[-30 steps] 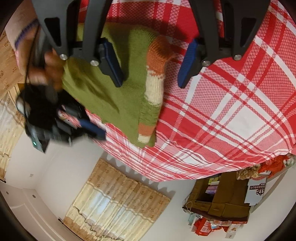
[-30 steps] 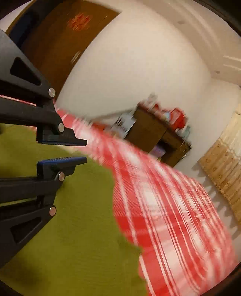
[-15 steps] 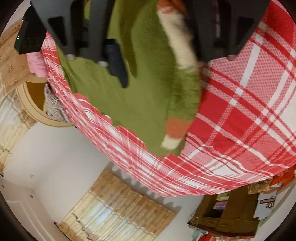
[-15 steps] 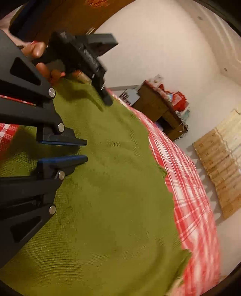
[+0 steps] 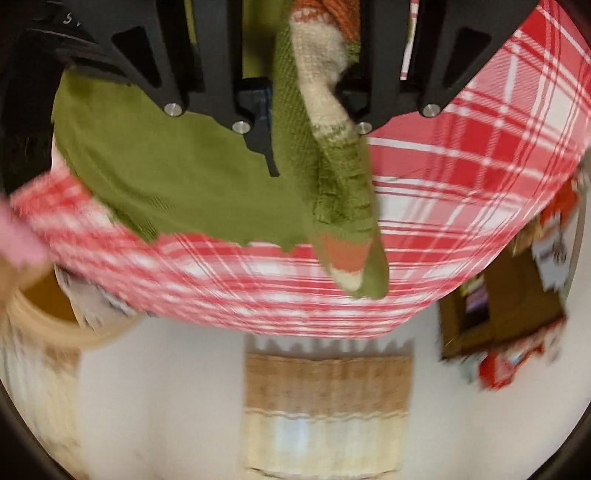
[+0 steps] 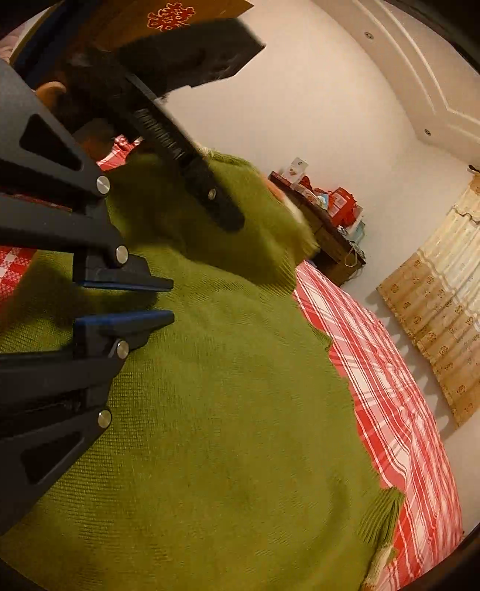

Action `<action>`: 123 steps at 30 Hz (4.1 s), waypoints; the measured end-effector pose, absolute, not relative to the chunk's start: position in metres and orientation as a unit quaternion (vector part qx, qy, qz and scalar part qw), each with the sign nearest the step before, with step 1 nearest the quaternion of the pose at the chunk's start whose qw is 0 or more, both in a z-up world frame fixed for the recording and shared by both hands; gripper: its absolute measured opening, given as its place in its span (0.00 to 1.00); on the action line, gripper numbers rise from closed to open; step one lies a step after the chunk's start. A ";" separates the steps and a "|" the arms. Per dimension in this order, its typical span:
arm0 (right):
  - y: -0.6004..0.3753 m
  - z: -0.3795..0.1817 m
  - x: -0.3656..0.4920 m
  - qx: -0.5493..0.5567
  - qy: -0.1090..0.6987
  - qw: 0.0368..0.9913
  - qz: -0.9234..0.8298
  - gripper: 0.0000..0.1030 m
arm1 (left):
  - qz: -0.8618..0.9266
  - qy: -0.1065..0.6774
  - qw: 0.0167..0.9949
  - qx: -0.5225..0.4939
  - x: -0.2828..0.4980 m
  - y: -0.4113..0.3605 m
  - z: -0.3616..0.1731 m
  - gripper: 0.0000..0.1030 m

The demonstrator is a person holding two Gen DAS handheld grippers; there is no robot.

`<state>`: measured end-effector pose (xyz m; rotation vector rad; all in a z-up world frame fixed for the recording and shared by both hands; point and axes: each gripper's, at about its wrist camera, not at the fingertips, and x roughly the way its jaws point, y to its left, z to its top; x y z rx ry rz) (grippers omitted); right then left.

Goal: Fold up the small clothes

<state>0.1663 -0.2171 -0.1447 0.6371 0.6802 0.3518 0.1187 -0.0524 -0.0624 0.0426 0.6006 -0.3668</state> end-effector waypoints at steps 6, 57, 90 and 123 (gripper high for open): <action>-0.225 -0.149 0.165 0.330 0.323 0.869 0.178 0.09 | -0.186 0.313 0.930 0.049 0.126 -0.063 -0.069 0.20; -0.374 -0.079 0.230 0.181 0.397 0.889 0.137 0.13 | -0.297 0.285 0.904 0.116 0.068 -0.233 -0.046 0.20; -0.283 -0.051 0.090 0.042 0.373 0.916 0.138 0.68 | -0.231 0.330 0.913 0.060 -0.001 -0.077 -0.054 0.76; -0.369 -0.062 0.105 0.232 0.327 0.912 0.082 0.75 | -0.195 0.341 0.920 0.010 0.053 -0.063 -0.052 0.76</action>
